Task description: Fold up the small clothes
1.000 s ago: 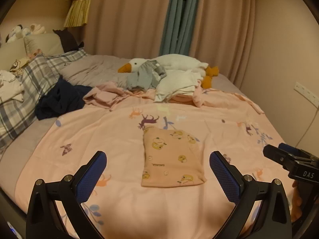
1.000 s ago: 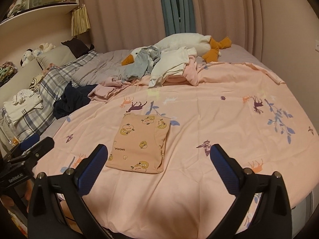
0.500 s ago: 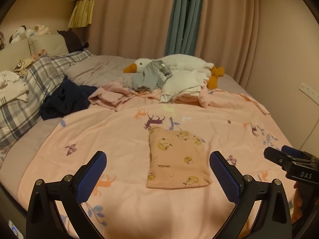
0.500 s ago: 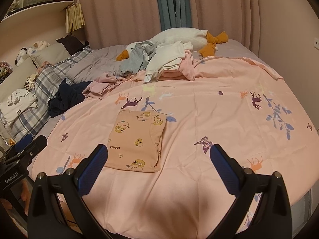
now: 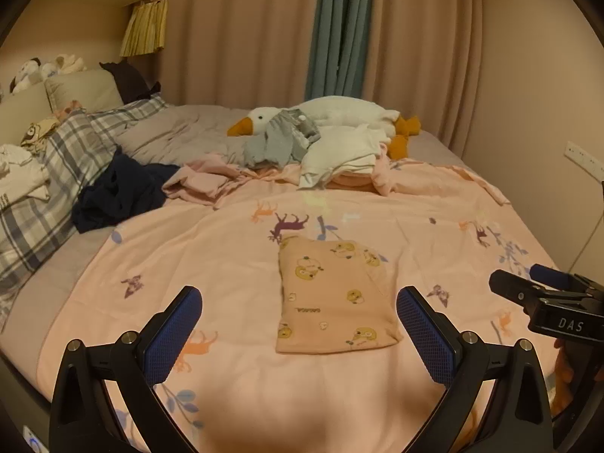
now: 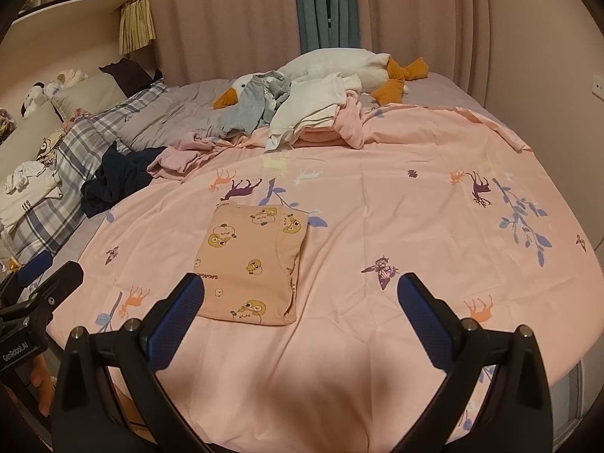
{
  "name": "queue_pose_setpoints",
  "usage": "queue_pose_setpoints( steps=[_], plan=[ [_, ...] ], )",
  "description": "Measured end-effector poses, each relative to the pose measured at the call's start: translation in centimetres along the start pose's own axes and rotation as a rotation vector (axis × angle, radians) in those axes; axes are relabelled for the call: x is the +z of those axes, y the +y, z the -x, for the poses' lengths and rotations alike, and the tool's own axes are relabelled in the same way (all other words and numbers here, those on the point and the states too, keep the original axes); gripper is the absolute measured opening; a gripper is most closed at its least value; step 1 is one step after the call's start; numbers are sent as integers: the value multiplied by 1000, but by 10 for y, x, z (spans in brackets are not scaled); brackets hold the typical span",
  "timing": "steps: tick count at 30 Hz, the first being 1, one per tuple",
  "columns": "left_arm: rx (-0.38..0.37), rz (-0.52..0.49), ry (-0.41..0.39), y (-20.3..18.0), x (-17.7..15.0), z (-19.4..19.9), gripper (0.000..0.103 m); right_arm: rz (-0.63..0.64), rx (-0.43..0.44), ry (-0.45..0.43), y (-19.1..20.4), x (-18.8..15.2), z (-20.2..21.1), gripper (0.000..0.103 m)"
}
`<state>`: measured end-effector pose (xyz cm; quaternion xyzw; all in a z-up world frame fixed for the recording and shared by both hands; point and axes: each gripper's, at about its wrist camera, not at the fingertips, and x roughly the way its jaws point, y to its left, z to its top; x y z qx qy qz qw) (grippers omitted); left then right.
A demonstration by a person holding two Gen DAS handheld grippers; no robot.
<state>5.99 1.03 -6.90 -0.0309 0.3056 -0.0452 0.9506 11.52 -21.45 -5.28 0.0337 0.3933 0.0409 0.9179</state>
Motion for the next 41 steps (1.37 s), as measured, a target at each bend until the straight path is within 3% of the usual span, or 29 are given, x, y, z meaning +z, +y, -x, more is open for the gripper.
queue_pose_setpoints(
  steps=[41],
  plan=[
    [9, 28, -1, 1, -1, 1, 102, 21, -10, 24, 8, -4, -8, 103]
  ],
)
